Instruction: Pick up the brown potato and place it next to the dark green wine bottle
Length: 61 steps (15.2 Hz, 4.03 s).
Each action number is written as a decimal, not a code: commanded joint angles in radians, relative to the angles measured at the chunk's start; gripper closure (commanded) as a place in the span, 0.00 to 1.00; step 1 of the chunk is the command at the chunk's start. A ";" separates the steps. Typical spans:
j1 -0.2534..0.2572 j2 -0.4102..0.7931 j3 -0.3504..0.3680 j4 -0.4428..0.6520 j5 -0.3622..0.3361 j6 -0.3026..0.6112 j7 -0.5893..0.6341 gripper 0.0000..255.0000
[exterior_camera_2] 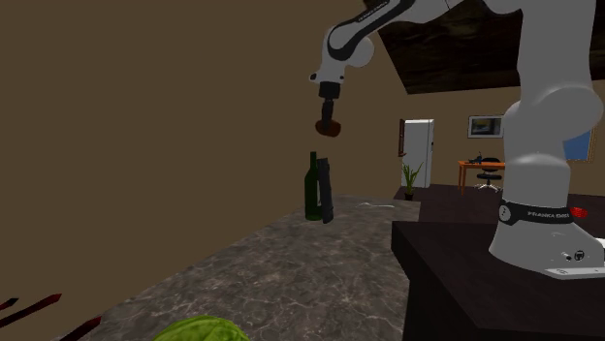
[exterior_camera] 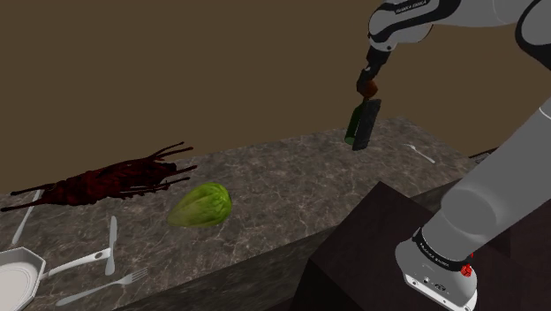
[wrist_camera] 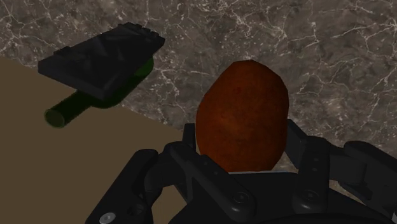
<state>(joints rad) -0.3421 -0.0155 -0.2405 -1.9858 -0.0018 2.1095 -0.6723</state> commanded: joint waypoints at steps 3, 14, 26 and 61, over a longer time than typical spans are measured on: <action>-0.047 0.017 -0.049 0.023 0.020 -0.006 -0.107 1.00; -0.186 0.143 -0.162 0.159 0.114 -0.037 -0.392 1.00; -0.190 0.194 -0.156 0.055 0.148 0.111 -0.419 1.00; -0.257 0.483 -0.063 -0.057 0.347 0.491 -0.570 1.00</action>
<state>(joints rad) -0.5973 0.4573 -0.3078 -2.0440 0.3393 2.5908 -1.2383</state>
